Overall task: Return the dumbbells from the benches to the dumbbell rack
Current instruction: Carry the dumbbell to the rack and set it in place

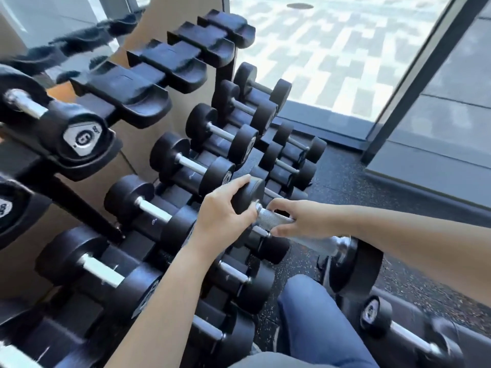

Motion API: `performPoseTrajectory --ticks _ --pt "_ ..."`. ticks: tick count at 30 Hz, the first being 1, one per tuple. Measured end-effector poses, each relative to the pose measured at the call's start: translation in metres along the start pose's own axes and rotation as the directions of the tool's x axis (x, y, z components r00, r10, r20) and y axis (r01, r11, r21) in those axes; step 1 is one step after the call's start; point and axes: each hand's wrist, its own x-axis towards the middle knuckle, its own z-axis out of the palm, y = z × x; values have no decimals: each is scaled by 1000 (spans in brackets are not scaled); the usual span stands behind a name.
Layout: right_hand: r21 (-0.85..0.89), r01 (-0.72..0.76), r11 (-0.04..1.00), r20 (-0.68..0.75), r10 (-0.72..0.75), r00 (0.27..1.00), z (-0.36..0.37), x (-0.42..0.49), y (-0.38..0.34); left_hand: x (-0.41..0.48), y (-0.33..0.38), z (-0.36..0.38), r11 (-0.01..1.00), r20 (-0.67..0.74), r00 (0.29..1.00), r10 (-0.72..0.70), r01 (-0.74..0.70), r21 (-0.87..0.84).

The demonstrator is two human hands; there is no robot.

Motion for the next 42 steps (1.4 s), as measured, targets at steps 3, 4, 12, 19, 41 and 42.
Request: performPoseTrajectory --ticks 3,4,12,19,41,42 --pt "9 12 1000 12 -12 1000 -12 23 -5 17 -9 -9 999 -41 999 -35 34 -5" --pt "19 13 1000 17 -13 1000 -14 26 -5 20 -10 -10 999 -42 998 -38 38 -10" --pt "-8 107 994 74 -106 992 -51 72 -2 62 -27 -12 995 -117 988 -102 100 -26" --pt "-43 197 979 112 -191 975 -115 158 7 150 -49 -12 986 -224 960 -166 168 -13" --pt "94 466 880 29 -470 882 -245 331 -52 325 -79 -87 958 -585 804 -102 238 160" --pt "113 475 873 11 -479 878 -247 336 -61 325 -82 -93 952 -601 794 -92 247 181"
